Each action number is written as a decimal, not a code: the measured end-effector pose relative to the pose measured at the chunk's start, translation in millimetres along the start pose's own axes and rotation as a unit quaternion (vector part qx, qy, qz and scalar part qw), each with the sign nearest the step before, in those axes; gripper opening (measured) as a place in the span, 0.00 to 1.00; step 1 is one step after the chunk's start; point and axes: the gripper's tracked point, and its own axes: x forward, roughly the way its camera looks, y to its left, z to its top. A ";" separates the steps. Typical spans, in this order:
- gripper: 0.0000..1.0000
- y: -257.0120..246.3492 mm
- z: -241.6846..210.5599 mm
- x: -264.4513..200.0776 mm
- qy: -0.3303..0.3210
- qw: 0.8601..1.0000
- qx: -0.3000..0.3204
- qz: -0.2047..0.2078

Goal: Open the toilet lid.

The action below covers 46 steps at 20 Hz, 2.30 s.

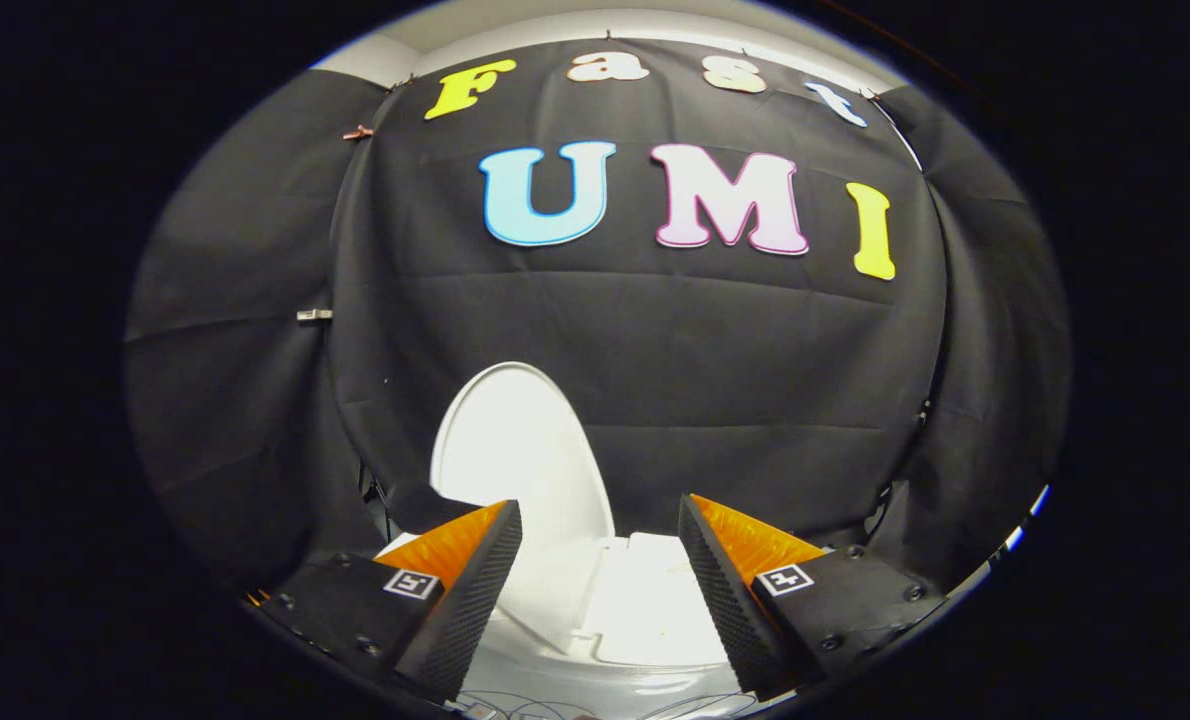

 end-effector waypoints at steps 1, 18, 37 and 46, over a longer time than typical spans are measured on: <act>0.99 -18.0 0.1 -0.8 -0.006 1.000 -0.002 -0.004; 0.99 -201.3 -68.8 19.2 -0.057 0.996 0.047 -0.043; 0.99 -196.0 -77.0 12.8 -0.066 0.997 0.019 -0.031; 0.99 -194.3 -79.3 12.8 -0.066 0.997 0.020 -0.028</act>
